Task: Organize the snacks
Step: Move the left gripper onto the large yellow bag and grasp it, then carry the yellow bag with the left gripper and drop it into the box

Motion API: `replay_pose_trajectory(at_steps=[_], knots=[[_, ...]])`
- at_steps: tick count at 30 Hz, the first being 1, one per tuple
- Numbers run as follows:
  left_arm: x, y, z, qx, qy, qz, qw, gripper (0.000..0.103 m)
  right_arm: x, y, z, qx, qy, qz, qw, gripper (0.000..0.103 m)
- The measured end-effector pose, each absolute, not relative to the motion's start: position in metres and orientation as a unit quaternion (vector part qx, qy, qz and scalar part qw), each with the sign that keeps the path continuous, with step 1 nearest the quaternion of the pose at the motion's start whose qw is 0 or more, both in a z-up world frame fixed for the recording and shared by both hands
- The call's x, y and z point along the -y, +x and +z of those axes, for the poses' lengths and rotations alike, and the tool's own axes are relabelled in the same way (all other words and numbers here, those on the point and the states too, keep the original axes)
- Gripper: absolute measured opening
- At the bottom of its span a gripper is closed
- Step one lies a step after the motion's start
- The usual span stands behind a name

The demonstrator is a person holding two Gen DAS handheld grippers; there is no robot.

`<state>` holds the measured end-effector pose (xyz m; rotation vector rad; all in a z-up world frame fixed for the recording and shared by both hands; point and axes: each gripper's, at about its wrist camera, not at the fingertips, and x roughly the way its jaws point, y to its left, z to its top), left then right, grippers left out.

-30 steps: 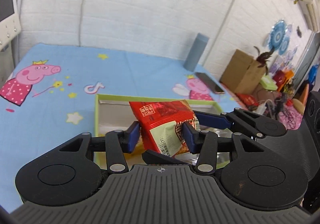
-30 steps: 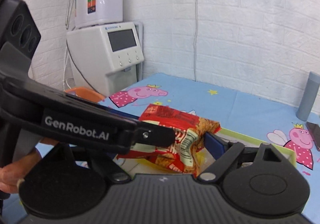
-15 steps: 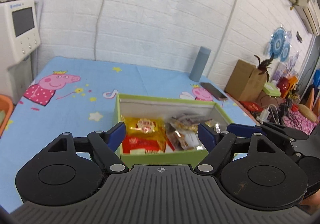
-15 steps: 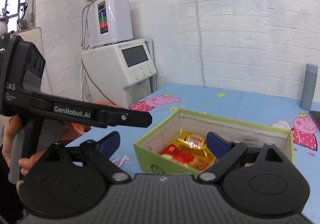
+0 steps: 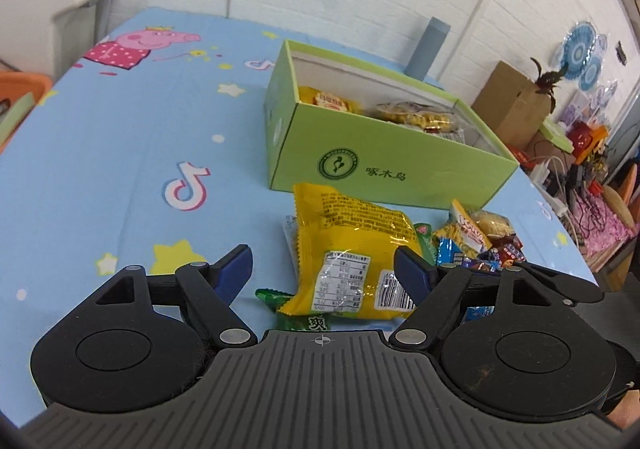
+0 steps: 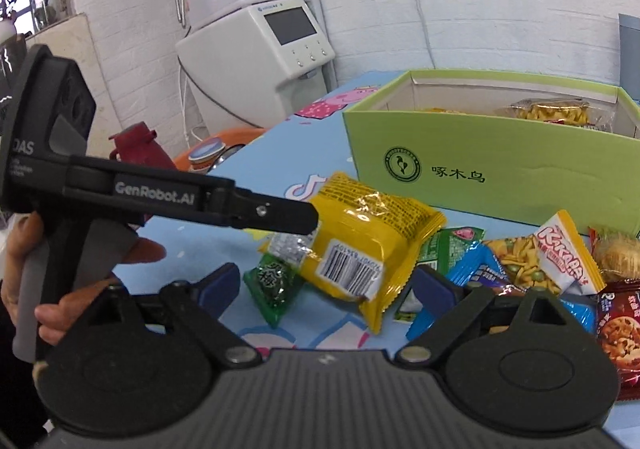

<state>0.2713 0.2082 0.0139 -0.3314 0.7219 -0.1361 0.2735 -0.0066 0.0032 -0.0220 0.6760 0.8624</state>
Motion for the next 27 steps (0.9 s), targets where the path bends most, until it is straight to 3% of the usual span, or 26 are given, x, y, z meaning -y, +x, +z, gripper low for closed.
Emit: replay_pose_trajectory(at_steps=[6, 8, 9, 11, 13, 21, 27], knots=[[-0.213, 0.299, -0.001, -0.373, -0.177, -0.089, 0.906, 0.067, -0.006, 0.298, -0.007, -0.334, 0.004, 0.403, 0.852, 0.094], [-0.215, 0.301, -0.005, -0.378, -0.196, -0.109, 0.898, 0.054, -0.010, 0.301, -0.008, -0.335, 0.007, 0.406, 0.850, 0.094], [-0.216, 0.300, -0.006, -0.378, -0.209, -0.123, 0.893, 0.035, -0.010, 0.302, -0.009, -0.336, 0.006, 0.408, 0.849, 0.088], [-0.216, 0.294, -0.003, -0.374, -0.212, -0.118, 0.895, 0.026, -0.013, 0.301, -0.009, -0.339, -0.008, 0.401, 0.851, 0.074], [-0.213, 0.286, 0.004, -0.364, -0.209, -0.118, 0.900, 0.015, -0.008, 0.296, -0.003, -0.334, -0.004, 0.407, 0.850, 0.072], [-0.195, 0.274, 0.054, -0.308, -0.193, -0.131, 0.922, 0.014, 0.002, 0.280, 0.039, -0.276, -0.015, 0.403, 0.872, 0.074], [-0.189, 0.310, 0.089, -0.276, -0.183, -0.133, 0.934, 0.016, 0.003, 0.308, 0.073, -0.237, -0.048, 0.393, 0.887, 0.076]])
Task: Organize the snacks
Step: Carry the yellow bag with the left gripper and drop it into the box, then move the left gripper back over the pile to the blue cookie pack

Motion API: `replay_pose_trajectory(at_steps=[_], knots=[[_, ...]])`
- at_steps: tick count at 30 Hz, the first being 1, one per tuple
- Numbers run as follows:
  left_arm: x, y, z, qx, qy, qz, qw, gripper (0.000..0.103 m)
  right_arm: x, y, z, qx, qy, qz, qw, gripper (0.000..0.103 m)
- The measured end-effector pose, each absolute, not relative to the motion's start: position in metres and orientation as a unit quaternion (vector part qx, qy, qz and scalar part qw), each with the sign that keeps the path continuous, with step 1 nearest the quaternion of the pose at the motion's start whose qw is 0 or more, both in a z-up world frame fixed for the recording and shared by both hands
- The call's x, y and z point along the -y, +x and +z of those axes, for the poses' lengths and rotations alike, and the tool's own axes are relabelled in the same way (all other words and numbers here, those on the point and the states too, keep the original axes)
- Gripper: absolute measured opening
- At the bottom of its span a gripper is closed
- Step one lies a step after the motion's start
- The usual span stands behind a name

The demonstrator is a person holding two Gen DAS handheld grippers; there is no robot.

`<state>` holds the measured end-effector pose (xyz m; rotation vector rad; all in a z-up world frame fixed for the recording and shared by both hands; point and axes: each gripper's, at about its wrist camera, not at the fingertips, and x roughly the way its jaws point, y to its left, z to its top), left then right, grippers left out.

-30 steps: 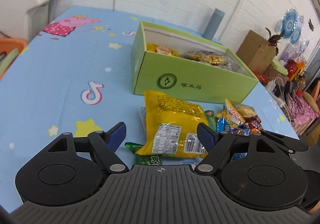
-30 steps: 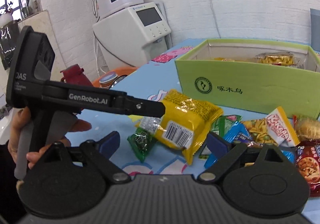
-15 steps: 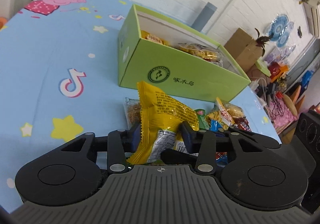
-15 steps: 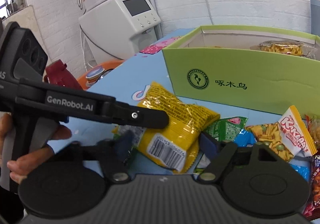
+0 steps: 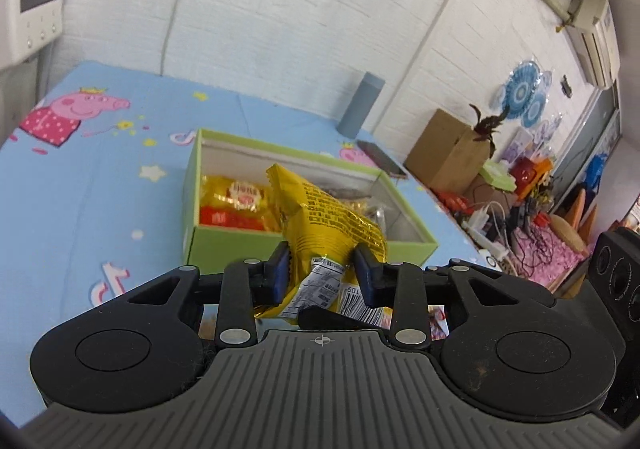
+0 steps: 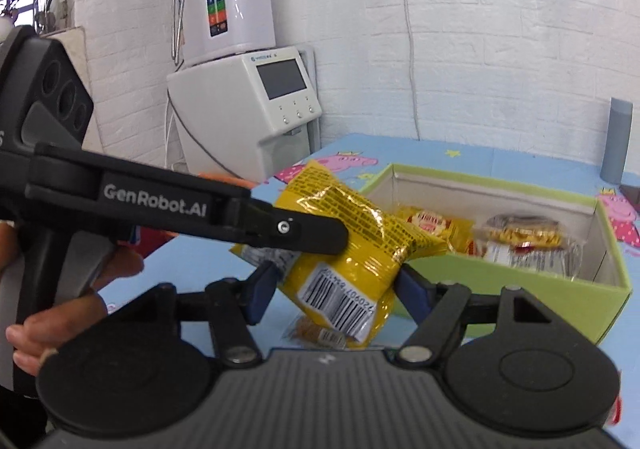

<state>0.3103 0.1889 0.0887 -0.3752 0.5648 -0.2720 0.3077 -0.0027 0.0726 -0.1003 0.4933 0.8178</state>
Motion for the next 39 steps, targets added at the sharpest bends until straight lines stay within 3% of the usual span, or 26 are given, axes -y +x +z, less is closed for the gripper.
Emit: replay_pose_trajectory(at_steps=[6, 12, 14, 16, 17, 19, 25, 31, 39], knots=[[-0.192, 0.375, 0.105, -0.274, -0.181, -0.130, 0.936, 0.017, -0.018, 0.363, 0.092, -0.231, -0.080, 0.385, 0.890, 0.076], [-0.196, 0.431, 0.088, -0.301, -0.173, -0.116, 0.931, 0.018, -0.044, 0.408, 0.077, -0.264, -0.090, 0.385, 0.880, 0.077], [-0.198, 0.439, 0.077, -0.311, -0.173, -0.112, 0.928, 0.022, -0.046, 0.419, 0.067, -0.277, -0.089, 0.389, 0.874, 0.077], [-0.199, 0.443, 0.066, -0.319, -0.171, -0.106, 0.926, 0.036, -0.047, 0.425, 0.058, -0.287, -0.085, 0.396, 0.868, 0.078], [-0.199, 0.444, 0.062, -0.322, -0.171, -0.102, 0.925, 0.043, -0.048, 0.426, 0.054, -0.291, -0.080, 0.399, 0.866, 0.084], [-0.200, 0.440, 0.060, -0.319, -0.172, -0.090, 0.928, 0.061, -0.045, 0.425, 0.052, -0.290, -0.073, 0.401, 0.866, 0.093], [-0.193, 0.388, 0.096, -0.260, -0.155, -0.091, 0.949, 0.071, 0.001, 0.387, 0.084, -0.231, -0.062, 0.392, 0.888, 0.094], [-0.164, 0.316, 0.107, -0.232, -0.139, -0.123, 0.955, 0.075, 0.075, 0.323, 0.086, -0.228, -0.028, 0.379, 0.896, 0.094], [-0.100, 0.263, 0.042, -0.316, -0.113, -0.147, 0.930, 0.075, 0.148, 0.244, 0.015, -0.308, 0.028, 0.310, 0.899, 0.095]])
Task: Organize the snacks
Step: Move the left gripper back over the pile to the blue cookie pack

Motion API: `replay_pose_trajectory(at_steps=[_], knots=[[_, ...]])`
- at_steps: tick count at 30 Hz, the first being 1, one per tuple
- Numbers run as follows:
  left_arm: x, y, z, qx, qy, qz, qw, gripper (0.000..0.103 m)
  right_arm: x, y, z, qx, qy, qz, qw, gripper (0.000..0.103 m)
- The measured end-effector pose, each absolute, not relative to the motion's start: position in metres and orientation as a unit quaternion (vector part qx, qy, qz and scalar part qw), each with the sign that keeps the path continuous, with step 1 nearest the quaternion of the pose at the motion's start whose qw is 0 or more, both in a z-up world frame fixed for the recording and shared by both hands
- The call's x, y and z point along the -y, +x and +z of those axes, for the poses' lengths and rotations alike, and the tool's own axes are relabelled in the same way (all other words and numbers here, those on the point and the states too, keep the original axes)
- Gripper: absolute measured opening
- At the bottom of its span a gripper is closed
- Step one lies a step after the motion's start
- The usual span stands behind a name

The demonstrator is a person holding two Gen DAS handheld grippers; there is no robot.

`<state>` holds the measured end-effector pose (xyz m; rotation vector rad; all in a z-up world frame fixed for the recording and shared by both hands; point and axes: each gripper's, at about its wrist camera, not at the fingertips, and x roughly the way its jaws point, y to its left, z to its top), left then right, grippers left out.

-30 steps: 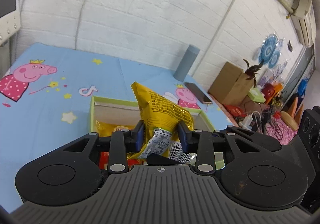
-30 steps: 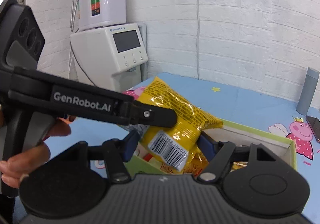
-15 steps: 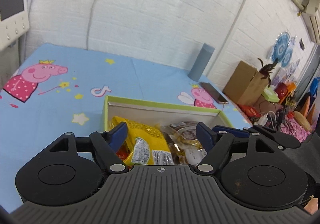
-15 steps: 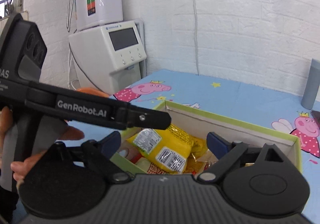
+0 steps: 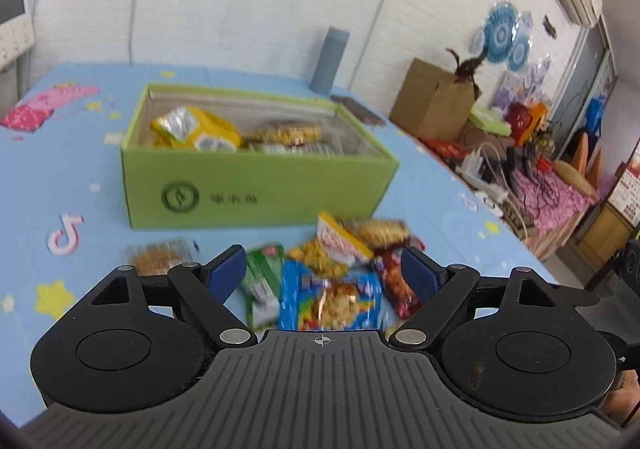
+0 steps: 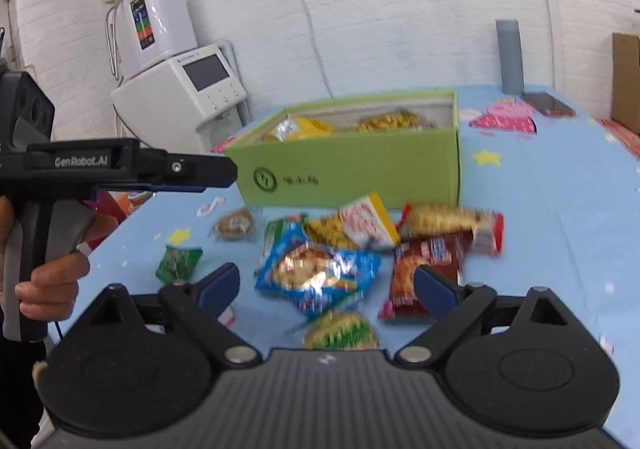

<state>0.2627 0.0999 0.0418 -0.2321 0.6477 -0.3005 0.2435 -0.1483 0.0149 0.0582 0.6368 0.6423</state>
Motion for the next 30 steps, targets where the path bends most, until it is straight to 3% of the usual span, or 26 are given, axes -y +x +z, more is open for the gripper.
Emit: replay_pose_trajectory(at_steps=[5, 13, 20, 30], knots=[[-0.086, 0.252, 0.008, -0.362, -0.139, -0.131, 0.912, 0.071, 0.155, 0.228, -0.009, -0.323, 0.010, 0.302, 0.897, 0.095], [-0.082, 0.249, 0.008, -0.371, -0.145, -0.105, 0.911, 0.071, 0.135, 0.246, -0.027, -0.340, -0.020, 0.332, 0.879, 0.095], [-0.076, 0.268, 0.005, -0.381, -0.128, -0.092, 0.911, 0.072, 0.140, 0.228, -0.021, -0.321, -0.011, 0.334, 0.886, 0.095], [-0.082, 0.296, 0.007, -0.384, -0.135, -0.095, 0.908, 0.071, 0.117, 0.282, -0.004, -0.325, 0.015, 0.362, 0.874, 0.094]])
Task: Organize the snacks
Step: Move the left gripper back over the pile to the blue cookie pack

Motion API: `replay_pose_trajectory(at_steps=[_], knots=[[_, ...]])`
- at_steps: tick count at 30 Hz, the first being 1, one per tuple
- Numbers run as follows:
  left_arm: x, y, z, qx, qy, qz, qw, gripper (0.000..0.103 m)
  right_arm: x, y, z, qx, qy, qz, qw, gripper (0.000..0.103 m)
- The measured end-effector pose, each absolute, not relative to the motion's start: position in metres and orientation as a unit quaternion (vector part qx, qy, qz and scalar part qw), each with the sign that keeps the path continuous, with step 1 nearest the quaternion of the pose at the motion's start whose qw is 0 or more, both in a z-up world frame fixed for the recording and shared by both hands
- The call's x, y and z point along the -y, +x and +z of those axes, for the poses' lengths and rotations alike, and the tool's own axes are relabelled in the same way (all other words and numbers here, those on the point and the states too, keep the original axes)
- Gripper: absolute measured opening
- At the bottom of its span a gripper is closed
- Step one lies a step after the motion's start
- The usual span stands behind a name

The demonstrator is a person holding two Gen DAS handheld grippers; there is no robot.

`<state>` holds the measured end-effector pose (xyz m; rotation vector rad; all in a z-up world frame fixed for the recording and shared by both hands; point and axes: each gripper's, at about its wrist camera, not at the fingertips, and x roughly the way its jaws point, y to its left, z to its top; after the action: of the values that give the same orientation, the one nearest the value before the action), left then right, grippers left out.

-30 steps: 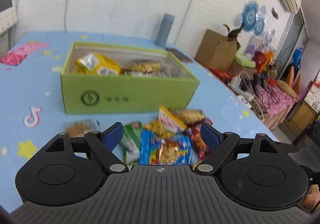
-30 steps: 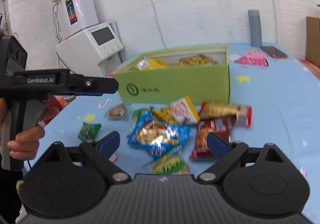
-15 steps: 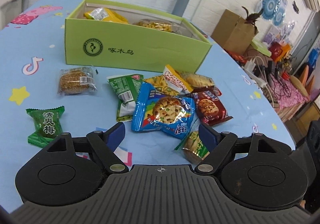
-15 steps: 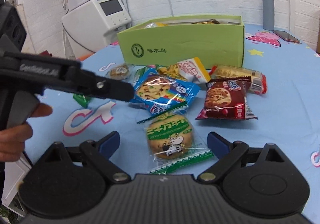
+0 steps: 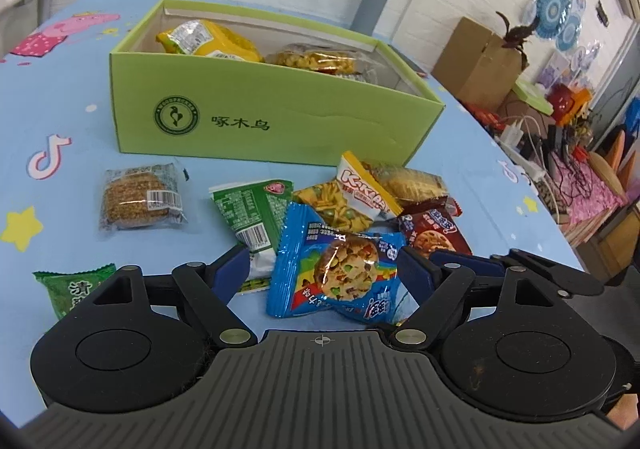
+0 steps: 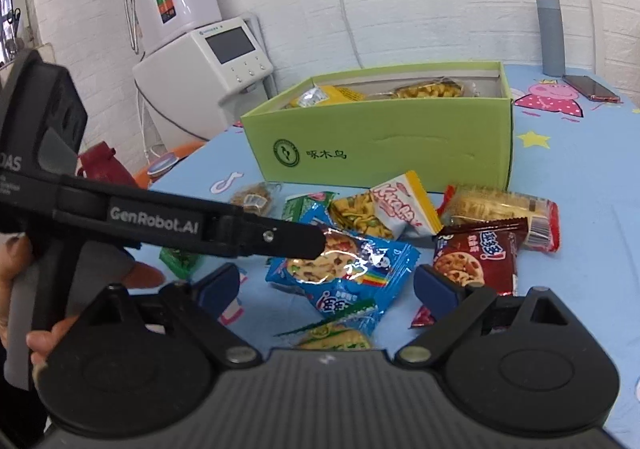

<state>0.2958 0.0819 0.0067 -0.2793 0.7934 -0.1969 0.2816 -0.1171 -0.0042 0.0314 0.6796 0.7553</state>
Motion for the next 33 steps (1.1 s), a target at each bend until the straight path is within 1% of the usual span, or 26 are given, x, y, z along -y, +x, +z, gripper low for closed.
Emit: replay_pose_trajectory(at_steps=[3, 6, 8, 9, 11, 16, 22, 25, 29, 33], knots=[[-0.075, 0.302, 0.002, -0.393, -0.120, -0.102, 0.906, 0.067, 0.109, 0.294, -0.013, -0.348, 0.009, 0.360, 0.866, 0.094], [-0.071, 0.305, -0.003, -0.395, -0.106, -0.099, 0.907, 0.067, 0.104, 0.300, -0.020, -0.364, 0.009, 0.365, 0.857, 0.094], [-0.071, 0.304, -0.003, -0.392, -0.103, -0.102, 0.908, 0.062, 0.099, 0.300, -0.021, -0.366, 0.002, 0.366, 0.856, 0.095], [-0.071, 0.304, -0.003, -0.393, -0.103, -0.104, 0.908, 0.056, 0.096, 0.300, -0.020, -0.365, -0.001, 0.368, 0.855, 0.095], [-0.076, 0.302, -0.003, -0.392, -0.109, -0.105, 0.907, 0.052, 0.090, 0.298, -0.015, -0.361, -0.007, 0.377, 0.853, 0.095], [-0.088, 0.289, 0.003, -0.387, -0.132, -0.109, 0.906, 0.051, 0.072, 0.286, -0.003, -0.343, -0.038, 0.389, 0.854, 0.095], [-0.102, 0.267, 0.002, -0.389, -0.154, -0.111, 0.901, 0.050, 0.060, 0.269, 0.000, -0.341, -0.039, 0.405, 0.847, 0.095], [-0.107, 0.257, -0.002, -0.390, -0.156, -0.108, 0.901, 0.054, 0.055, 0.259, -0.002, -0.337, -0.041, 0.414, 0.844, 0.095], [-0.120, 0.253, -0.001, -0.383, -0.163, -0.082, 0.906, 0.054, 0.060, 0.252, -0.005, -0.331, -0.040, 0.387, 0.859, 0.094], [-0.141, 0.244, 0.010, -0.356, -0.187, -0.073, 0.912, 0.061, 0.086, 0.227, 0.003, -0.307, -0.043, 0.353, 0.883, 0.095]])
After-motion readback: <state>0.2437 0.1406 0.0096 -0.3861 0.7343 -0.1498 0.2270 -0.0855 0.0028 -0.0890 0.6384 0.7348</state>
